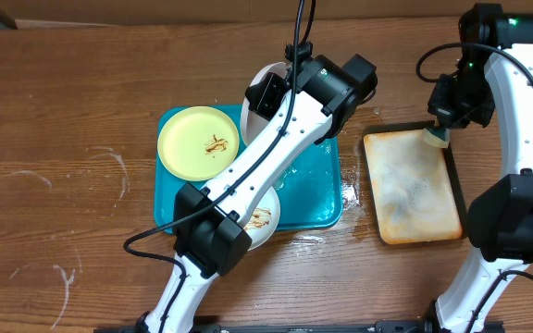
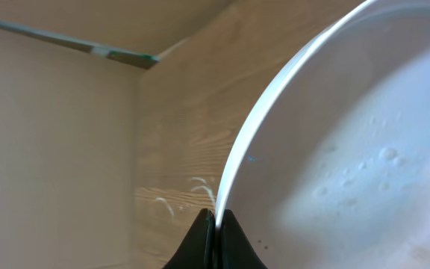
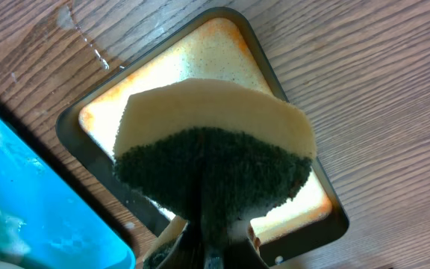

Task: Clean dirty plates on tray and stack at the side
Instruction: 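Lift the scrubbed white plate off the teal tray with the left gripper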

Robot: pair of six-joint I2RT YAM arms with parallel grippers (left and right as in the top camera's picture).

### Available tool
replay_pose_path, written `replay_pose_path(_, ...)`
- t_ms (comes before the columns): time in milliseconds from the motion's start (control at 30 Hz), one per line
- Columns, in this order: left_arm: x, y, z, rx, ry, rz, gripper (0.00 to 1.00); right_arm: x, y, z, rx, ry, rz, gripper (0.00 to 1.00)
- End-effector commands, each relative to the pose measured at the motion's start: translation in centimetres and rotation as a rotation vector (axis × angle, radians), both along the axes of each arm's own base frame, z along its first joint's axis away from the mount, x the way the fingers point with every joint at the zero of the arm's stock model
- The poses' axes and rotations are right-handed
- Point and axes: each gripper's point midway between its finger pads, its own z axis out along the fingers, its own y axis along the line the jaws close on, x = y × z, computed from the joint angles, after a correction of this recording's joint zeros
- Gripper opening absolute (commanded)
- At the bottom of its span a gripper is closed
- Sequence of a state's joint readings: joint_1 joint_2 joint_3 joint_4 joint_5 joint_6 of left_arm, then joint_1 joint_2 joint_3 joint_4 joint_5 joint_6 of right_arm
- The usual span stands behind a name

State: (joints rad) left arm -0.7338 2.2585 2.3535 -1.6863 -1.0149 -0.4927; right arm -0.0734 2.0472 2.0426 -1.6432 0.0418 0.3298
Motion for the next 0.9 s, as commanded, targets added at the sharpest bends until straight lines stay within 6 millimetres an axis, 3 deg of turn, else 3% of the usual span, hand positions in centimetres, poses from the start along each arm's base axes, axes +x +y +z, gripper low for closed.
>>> replay_pose_path(0, -1.0, -2.8, -2.1, -0.195, 0.129, -0.044, 0.04, 0.1, -0.4, 0.7, -0.01, -0.028, -0.014, 0.04)
replay_pose_path(67, -1.6, -5.1, -3.8, -0.324, 0.23, -0.094, 0.04, 0.2, -0.4, 0.7, -0.01, -0.032, -0.014, 0.04)
replay_pose_path(100, -1.5, -5.0, -3.7, -0.315, 0.221, -0.092, 0.04, 0.2, -0.4, 0.8, -0.01, -0.032, -0.014, 0.04)
replay_pose_path(200, -0.6, -1.0, -0.4, -0.112, 0.011, 0.018, 0.04, 0.2, -0.4, 0.7, -0.01, -0.032, -0.014, 0.04)
replay_pose_path(300, 0.3, 0.1, 1.3, 0.013, -0.06, 0.007, 0.04, 0.2, -0.4, 0.7, -0.006, -0.032, -0.014, 0.04)
replay_pose_path(400, 0.0, 0.1, 0.0, -0.054, -0.007, 0.024, 0.04, 0.2, -0.4, 0.8, -0.006, -0.032, -0.014, 0.04)
replay_pose_path(533, -1.5, -2.5, -3.9, -0.269, 0.223, -0.019, 0.04, 0.3, -0.3, 0.8, -0.002, -0.037, -0.014, 0.04)
replay_pose_path(633, -0.5, 0.1, -1.6, -0.126, 0.066, 0.047, 0.04, 0.3, -0.3, 0.8, -0.002, -0.036, -0.014, 0.04)
replay_pose_path(733, 0.4, 1.3, 0.0, -0.027, -0.007, 0.044, 0.04, 0.2, -0.2, 0.8, 0.001, -0.034, -0.014, 0.04)
replay_pose_path(800, 0.3, 0.4, -1.4, -0.107, 0.061, 0.029, 0.04, 0.2, -0.3, 0.8, 0.001, -0.034, -0.014, 0.04)
replay_pose_path(867, -0.3, -2.5, -4.2, -0.296, 0.231, -0.05, 0.04, 0.3, -0.3, 0.8, 0.001, -0.038, -0.014, 0.04)
